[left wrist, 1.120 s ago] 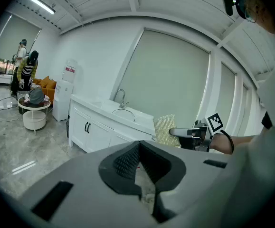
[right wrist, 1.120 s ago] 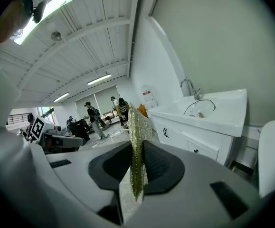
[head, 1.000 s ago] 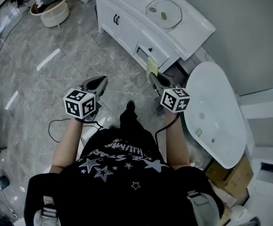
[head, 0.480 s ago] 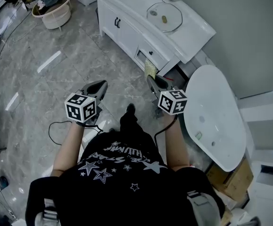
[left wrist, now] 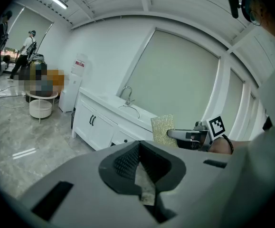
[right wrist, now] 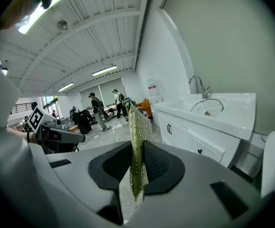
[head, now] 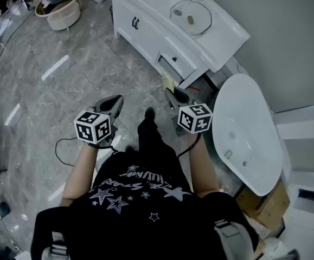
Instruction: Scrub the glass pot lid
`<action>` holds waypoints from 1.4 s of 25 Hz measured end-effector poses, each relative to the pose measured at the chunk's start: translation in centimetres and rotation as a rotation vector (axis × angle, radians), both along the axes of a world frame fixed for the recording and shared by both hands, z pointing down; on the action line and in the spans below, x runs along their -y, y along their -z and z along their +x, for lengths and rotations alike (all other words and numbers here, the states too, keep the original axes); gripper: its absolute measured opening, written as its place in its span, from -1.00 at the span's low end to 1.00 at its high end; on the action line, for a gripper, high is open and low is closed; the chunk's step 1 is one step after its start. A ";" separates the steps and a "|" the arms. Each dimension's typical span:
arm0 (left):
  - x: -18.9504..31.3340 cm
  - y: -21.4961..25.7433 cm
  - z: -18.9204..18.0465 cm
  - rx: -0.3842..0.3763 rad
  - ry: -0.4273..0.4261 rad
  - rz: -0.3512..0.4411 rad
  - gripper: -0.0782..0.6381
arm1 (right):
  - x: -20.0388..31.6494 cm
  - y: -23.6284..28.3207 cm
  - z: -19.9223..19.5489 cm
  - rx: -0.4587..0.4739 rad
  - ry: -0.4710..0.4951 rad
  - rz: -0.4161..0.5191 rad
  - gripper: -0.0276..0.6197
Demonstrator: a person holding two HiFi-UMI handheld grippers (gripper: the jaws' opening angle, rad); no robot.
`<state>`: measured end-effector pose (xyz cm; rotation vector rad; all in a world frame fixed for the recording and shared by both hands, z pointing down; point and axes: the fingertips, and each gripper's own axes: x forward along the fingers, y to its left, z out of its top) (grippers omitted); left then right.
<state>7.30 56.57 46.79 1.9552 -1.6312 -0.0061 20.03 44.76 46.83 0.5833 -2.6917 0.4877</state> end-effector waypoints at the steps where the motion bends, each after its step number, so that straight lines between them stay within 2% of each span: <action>1: 0.4 -0.1 0.0 -0.001 -0.005 -0.005 -0.76 | 0.6 -0.1 0.0 -0.005 -0.004 0.001 -0.71; 5: 3.0 -0.4 -1.4 0.013 0.005 -0.011 -0.76 | 4.5 0.0 -0.7 -0.014 -0.023 0.047 -0.71; 8: 5.0 -0.8 -3.6 0.024 0.049 -0.030 -0.76 | 7.4 -0.4 -1.9 -0.002 -0.022 0.033 -0.71; 12: 9.7 -0.9 -6.0 0.085 0.048 -0.051 -0.76 | 12.6 -0.7 -4.2 0.008 -0.020 0.022 -0.71; 18: 17.9 -1.0 -8.7 0.059 0.066 -0.058 -0.76 | 21.1 -1.2 -6.8 0.005 -0.026 0.008 -0.71; 24: 25.2 -0.1 -9.4 0.062 0.039 -0.069 -0.76 | 28.1 0.0 -7.4 0.034 -0.045 0.000 -0.71; 29: 31.2 0.9 -8.4 0.074 -0.009 -0.057 -0.76 | 33.2 1.0 -6.4 0.044 -0.071 0.010 -0.71; 35: 37.5 1.4 -7.5 0.072 -0.025 -0.042 -0.76 | 39.5 1.0 -4.6 0.050 -0.112 0.006 -0.71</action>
